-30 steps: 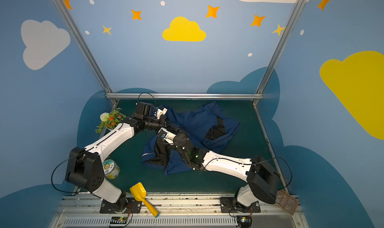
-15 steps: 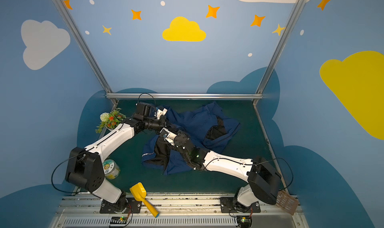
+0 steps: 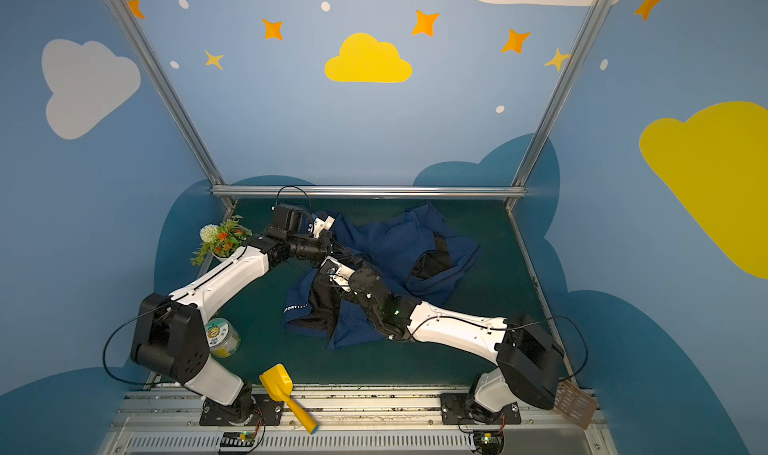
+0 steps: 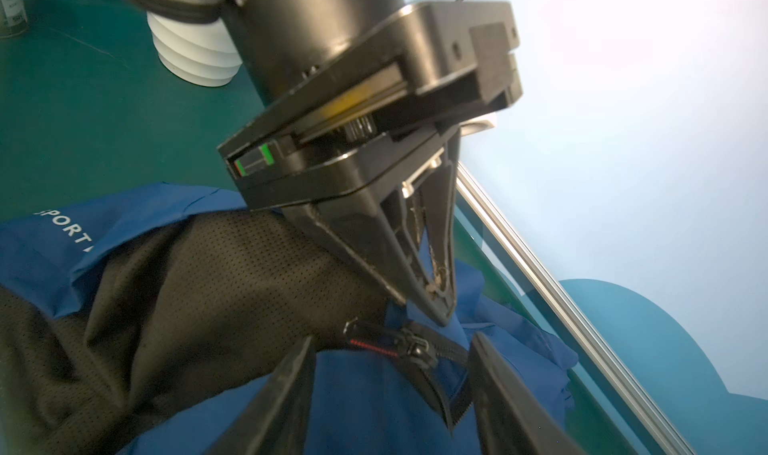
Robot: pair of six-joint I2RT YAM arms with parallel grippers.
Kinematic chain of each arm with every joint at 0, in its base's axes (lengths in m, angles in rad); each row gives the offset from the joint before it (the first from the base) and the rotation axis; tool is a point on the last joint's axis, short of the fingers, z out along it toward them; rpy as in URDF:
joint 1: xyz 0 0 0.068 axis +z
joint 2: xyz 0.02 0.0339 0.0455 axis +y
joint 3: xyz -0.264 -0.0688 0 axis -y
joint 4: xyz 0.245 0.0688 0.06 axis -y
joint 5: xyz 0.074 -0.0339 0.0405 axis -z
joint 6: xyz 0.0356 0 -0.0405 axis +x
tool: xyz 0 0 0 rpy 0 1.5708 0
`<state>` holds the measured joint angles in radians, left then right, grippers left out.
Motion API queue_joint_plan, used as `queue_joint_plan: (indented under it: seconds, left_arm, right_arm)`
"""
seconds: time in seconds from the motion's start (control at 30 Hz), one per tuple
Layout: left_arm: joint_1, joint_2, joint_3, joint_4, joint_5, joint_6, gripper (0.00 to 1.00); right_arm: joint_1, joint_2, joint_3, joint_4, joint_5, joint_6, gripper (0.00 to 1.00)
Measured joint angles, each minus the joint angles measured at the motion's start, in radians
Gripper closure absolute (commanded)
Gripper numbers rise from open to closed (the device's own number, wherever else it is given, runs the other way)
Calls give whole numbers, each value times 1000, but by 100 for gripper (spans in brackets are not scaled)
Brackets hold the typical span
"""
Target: Zip up the jacket
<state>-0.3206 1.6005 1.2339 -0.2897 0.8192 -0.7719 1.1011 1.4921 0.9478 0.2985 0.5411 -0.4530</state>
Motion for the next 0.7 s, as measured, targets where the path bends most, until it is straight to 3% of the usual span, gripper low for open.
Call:
queue_joint_plan:
  seconds: [0.4, 0.7]
  left_arm:
    - [0, -9, -2, 1, 0, -6, 97]
    - [0, -10, -4, 4, 0, -8, 97]
  right_arm:
    - [0, 45, 0, 70, 37, -21, 48]
    - [0, 45, 0, 88, 47, -28, 66]
